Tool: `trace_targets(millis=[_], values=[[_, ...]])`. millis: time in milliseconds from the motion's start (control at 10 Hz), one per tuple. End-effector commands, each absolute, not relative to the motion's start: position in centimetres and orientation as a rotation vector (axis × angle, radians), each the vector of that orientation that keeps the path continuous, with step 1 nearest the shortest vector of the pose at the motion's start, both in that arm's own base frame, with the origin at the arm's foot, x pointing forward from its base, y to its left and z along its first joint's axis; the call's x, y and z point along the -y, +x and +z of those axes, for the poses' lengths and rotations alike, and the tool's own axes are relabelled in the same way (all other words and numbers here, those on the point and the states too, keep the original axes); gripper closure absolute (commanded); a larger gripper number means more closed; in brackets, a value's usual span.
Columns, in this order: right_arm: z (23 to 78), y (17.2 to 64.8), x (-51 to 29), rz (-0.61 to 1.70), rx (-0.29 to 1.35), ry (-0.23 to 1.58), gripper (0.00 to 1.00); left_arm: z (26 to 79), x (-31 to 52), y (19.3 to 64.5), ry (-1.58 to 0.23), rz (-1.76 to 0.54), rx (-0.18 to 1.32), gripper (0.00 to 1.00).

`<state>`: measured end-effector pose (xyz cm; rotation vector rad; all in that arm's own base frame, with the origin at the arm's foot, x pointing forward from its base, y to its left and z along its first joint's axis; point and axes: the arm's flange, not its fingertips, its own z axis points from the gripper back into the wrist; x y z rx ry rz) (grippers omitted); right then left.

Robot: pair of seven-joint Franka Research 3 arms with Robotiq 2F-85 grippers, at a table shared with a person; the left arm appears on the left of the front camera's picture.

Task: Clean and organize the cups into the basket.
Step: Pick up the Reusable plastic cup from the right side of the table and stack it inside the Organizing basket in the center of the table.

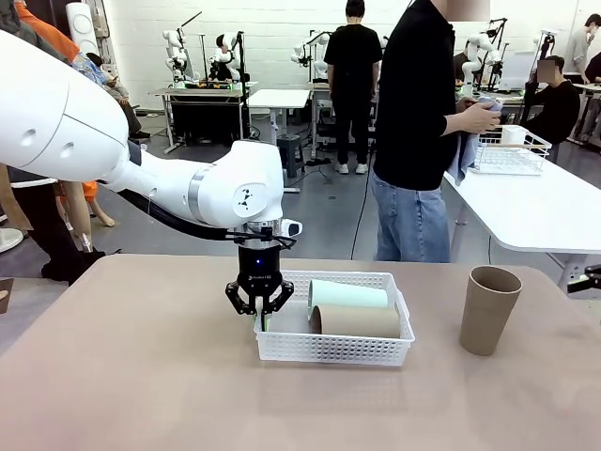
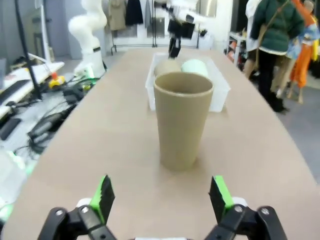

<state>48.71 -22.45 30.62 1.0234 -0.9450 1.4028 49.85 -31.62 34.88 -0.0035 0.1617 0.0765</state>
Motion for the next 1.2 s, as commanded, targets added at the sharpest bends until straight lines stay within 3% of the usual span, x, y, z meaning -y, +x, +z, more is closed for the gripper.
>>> trace_targets(millis=[0, 200, 400, 500, 900, 1100], values=[[28.4, 49.0, 21.1, 1.409, 0.903, 0.984, 0.0, 34.9, 31.3, 49.8, 0.0, 0.062, -0.167, 1.0], [26.2, 49.9, 20.6, 1.381, 0.857, 1.013, 0.0, 34.9, 31.3, 49.8, 0.0, 0.062, -0.167, 1.0], [26.5, 50.4, 19.3, 1.224, 0.997, 0.914, 0.0, 34.9, 31.3, 49.8, 0.0, 0.062, -0.167, 1.0], [25.8, 49.8, 20.6, 1.382, 0.881, 1.004, 0.0, 34.9, 31.3, 49.8, 0.0, 0.062, -0.167, 1.0], [25.6, 50.0, 20.5, 1.354, 0.894, 0.991, 0.0, 34.9, 31.3, 49.8, 0.0, 0.062, -0.167, 1.0], [25.2, 50.6, 16.4, 1.426, 0.851, 0.954, 0.0, 34.9, 31.3, 49.8, 0.0, 0.062, -0.167, 1.0]])
